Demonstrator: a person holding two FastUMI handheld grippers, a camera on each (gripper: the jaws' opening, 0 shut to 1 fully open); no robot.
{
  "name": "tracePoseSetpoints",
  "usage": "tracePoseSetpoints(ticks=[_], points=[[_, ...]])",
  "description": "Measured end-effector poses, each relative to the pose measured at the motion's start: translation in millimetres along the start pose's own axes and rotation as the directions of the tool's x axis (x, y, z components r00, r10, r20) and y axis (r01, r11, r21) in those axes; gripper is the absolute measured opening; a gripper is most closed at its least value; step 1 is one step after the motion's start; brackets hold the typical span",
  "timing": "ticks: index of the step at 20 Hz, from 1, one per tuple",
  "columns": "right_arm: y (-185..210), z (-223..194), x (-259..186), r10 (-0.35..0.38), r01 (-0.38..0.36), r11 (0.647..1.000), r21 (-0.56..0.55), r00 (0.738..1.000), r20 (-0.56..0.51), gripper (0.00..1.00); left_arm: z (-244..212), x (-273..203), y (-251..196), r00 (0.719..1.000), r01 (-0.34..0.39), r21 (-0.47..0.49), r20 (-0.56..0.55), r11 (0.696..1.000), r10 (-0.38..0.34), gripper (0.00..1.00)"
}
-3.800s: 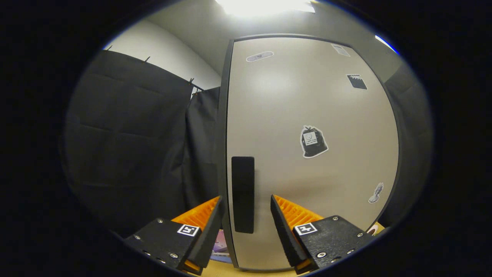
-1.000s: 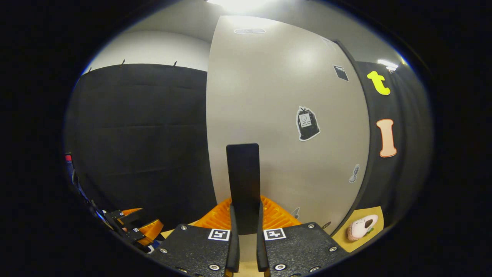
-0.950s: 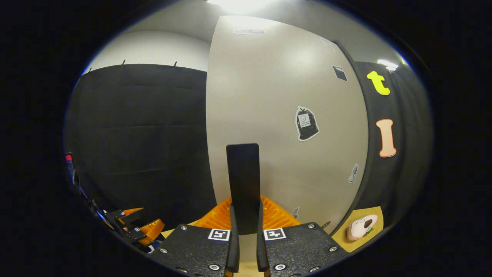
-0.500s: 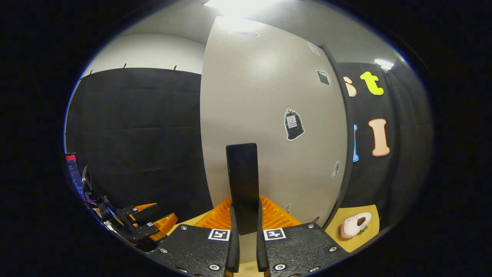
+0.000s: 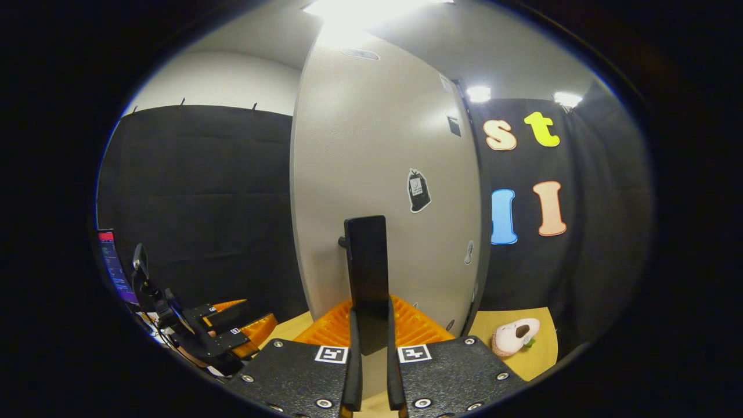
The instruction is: Open the cabinet door with the right hand, grasp the bottle in the cabinet with the left hand and place it on the coaster, then close the cabinet door with the right hand.
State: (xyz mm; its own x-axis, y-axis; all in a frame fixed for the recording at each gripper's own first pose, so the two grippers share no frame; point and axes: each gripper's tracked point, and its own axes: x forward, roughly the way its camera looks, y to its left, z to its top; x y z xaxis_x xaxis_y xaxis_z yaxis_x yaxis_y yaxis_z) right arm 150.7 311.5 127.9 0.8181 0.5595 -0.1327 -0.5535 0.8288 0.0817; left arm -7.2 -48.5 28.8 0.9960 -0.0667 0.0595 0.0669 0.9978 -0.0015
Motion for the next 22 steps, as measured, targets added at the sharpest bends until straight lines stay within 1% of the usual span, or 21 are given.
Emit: tracePoseSetpoints(ticks=[2,3,4,9,14,17,19,20,21,22], points=[[-5.8,-0.1,-2.0,-0.021,0.021,1.000,-0.006,1.000,0.001,0.17,0.8,1.2,-13.1,1.000,0.020,-0.003,0.003,1.000,-0.020,0.92],[-7.5,0.9,-2.8,-0.031,0.031,1.000,-0.005,1.000,0.001,0.17,2.0,1.9,-19.1,1.000,0.027,-0.004,0.004,1.000,-0.027,0.88],[-8.9,2.0,-3.6,-0.039,0.039,0.999,-0.001,0.999,0.002,0.17,2.2,2.2,-23.9,0.999,0.033,-0.006,0.004,0.999,-0.033,0.92],[-16.5,4.6,-7.7,-0.079,0.079,0.997,0.006,0.997,0.008,0.16,2.0,1.1,-44.7,0.999,0.053,-0.012,-0.003,0.999,-0.053,0.92],[-27.2,5.9,-13.8,-0.129,0.129,0.992,0.007,0.992,0.015,0.16,-0.8,-1.6,-62.1,0.998,0.055,-0.021,-0.013,0.998,-0.055,0.92],[-39.2,9.6,-17.9,-0.183,0.183,0.983,0.005,0.983,0.027,0.16,-2.9,-3.9,-73.5,0.998,0.052,-0.029,-0.019,0.998,-0.053,0.92],[-45.0,11.5,-15.2,-0.209,0.208,0.978,0.020,0.978,0.030,0.11,-3.9,-2.9,-80.7,0.999,0.047,-0.031,-0.024,0.998,-0.047,0.92],[-38.8,9.7,-13.7,-0.189,0.188,0.981,0.039,0.982,0.028,0.11,-2.8,-1.8,-82.8,0.999,0.042,-0.031,-0.023,0.999,-0.043,0.89],[-29.1,8.7,-12.8,-0.160,0.159,0.986,0.057,0.987,0.026,0.11,-1.2,0.0,-85.4,0.999,0.038,-0.029,-0.023,0.999,-0.038,0.92],[-26.4,7.8,-11.6,-0.141,0.139,0.989,0.051,0.990,0.030,0.11,-0.4,1.4,-87.7,0.999,0.033,-0.026,-0.023,0.999,-0.033,0.92]])
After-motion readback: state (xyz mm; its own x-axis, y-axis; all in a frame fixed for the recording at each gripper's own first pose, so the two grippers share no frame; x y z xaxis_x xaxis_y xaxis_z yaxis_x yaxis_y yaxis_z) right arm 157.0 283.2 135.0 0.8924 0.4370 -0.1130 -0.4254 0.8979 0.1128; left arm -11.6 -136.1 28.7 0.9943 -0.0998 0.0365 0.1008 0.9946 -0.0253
